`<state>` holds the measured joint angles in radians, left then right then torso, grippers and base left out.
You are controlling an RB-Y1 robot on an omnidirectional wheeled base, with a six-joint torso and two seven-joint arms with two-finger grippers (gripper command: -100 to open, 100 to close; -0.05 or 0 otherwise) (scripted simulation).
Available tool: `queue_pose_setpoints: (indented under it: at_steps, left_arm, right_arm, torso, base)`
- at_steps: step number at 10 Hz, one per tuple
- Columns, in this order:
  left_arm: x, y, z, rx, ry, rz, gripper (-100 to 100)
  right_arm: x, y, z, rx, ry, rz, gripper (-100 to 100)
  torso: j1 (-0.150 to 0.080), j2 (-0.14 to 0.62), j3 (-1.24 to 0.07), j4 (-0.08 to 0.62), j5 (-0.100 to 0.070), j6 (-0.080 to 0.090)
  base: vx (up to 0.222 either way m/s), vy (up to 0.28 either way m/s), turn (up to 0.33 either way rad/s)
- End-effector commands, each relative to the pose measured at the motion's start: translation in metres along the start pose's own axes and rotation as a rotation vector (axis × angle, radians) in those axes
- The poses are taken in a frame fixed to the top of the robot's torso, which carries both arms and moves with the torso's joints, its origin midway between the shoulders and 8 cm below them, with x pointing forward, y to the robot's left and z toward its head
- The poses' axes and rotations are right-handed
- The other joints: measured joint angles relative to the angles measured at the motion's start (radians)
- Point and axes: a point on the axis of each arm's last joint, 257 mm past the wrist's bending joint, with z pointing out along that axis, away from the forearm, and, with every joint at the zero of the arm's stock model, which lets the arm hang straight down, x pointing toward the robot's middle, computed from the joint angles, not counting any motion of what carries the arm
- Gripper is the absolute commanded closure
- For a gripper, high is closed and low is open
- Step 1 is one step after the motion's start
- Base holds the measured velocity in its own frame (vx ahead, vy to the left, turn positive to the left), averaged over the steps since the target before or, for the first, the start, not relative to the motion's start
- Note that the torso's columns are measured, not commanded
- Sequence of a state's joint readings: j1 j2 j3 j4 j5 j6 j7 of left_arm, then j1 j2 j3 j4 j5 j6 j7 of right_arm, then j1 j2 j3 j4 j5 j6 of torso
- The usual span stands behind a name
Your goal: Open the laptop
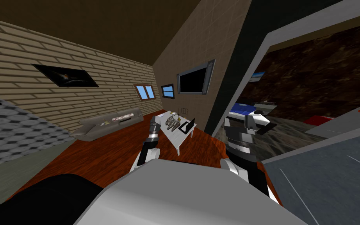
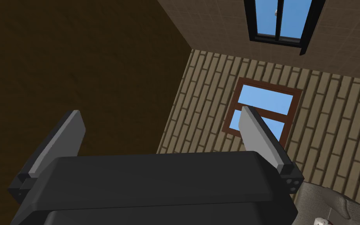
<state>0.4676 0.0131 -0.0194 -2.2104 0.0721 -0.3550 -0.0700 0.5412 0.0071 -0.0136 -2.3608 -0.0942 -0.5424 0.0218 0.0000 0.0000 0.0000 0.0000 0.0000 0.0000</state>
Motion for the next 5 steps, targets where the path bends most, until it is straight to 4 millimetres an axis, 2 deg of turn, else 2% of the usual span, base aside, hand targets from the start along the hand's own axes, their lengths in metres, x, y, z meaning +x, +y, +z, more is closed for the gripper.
queue_pose_setpoints:
  at_steps: [1,5]
  left_arm:
    - [0.0000,0.0000,0.0000,0.000,0.000,0.000,0]
    - [0.0000,-0.0001,0.0000,0.000,0.000,0.000,0]
  right_arm:
    - [0.0000,0.0000,0.0000,0.000,0.000,0.000,0]
    - [0.0000,0.0001,0.0000,0.000,0.000,0.000,0]
  torso:
    - [0.000,0.040,-0.082,0.041,0.000,0.000]
    - [0.000,0.322,-0.644,0.322,0.000,0.000]
  base:
    - [0.000,0.000,0.000]
    - [0.000,0.000,0.000]
